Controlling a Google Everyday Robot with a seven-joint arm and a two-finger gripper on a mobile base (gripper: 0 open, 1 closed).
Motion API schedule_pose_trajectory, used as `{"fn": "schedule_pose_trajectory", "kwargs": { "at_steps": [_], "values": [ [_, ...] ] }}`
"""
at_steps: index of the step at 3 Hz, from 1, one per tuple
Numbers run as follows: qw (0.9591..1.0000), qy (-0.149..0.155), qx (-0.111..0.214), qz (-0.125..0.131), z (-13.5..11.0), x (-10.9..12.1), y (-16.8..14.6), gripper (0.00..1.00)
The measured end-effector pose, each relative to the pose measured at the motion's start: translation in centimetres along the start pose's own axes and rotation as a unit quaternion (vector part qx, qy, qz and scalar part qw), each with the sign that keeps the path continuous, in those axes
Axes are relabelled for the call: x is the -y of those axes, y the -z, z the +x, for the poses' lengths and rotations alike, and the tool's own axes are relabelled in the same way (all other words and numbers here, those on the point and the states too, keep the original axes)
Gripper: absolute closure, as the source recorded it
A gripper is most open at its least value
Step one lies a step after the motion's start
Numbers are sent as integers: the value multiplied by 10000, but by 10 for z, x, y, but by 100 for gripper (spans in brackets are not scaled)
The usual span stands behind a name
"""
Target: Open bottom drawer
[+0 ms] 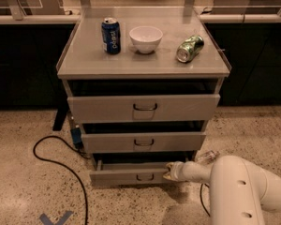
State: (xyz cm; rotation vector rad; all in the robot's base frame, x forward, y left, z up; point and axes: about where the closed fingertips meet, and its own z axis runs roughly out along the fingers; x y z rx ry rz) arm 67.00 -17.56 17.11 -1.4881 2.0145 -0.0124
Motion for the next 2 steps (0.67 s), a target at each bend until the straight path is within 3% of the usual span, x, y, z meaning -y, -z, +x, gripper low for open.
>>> {"fn": "schedule_pose_trajectory", "kwargs": {
  "at_steps": [1,2],
  "values": [
    [10000,0,0,0,-2,1,3,100],
    [10000,52,33,23,6,-16,8,100]
  ]
}}
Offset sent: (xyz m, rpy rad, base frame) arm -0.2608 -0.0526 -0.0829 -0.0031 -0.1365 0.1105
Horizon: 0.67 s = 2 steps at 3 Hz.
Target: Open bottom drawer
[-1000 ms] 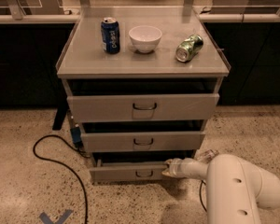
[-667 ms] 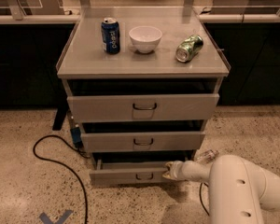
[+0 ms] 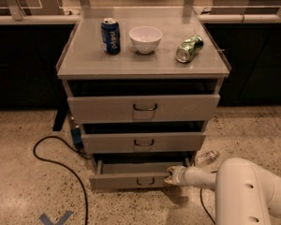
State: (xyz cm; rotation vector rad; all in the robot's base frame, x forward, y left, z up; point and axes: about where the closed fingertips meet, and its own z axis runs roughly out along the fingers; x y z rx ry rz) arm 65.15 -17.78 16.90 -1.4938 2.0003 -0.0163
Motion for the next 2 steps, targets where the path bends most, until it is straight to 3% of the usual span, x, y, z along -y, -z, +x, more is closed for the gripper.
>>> {"fn": "schedule_pose_trajectory", "kwargs": {
  "at_steps": [1,2],
  "values": [
    [10000,0,0,0,-3,0,4,100],
    [10000,50,44,27,4,-16,9,100]
  ]
}}
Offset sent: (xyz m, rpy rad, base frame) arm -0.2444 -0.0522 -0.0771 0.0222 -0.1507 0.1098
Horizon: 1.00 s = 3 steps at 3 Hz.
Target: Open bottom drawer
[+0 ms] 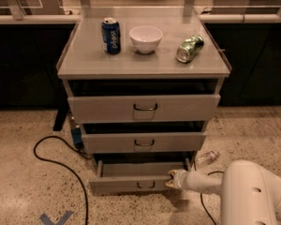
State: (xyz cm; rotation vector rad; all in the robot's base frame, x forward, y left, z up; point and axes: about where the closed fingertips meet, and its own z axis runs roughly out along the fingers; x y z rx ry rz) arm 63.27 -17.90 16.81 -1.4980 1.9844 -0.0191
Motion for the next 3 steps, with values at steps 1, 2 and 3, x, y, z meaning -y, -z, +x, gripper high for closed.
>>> {"fn": "schedule_pose_trajectory", "kwargs": {
  "at_steps": [1,2,3],
  "values": [
    [10000,0,0,0,-2,1,4,100],
    [10000,53,53,31,6,-16,10,100],
    [10000,54,53,31,3,-15,14,100]
  ]
}}
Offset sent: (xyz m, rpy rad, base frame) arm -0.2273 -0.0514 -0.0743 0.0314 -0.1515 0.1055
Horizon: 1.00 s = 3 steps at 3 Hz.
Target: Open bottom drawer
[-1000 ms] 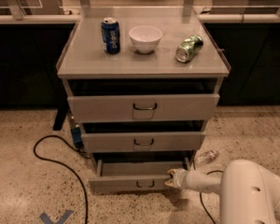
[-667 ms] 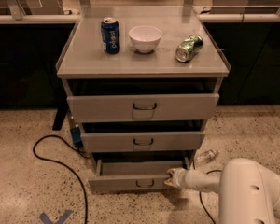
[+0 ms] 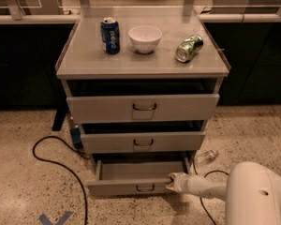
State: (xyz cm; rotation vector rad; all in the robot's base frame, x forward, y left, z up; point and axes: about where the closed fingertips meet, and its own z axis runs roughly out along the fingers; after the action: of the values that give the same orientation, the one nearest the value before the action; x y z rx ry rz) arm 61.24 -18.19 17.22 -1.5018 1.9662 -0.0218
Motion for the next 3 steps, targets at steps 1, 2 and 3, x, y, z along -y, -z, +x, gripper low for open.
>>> {"fn": "schedule_pose_trajectory", "kwargs": {
  "at_steps": [1,2,3],
  "values": [
    [10000,33,50,-23,-1,-14,1,100],
    [10000,33,50,-23,-3,-12,4,100],
    [10000,33,50,-22,-3,-12,5,100]
  ]
}}
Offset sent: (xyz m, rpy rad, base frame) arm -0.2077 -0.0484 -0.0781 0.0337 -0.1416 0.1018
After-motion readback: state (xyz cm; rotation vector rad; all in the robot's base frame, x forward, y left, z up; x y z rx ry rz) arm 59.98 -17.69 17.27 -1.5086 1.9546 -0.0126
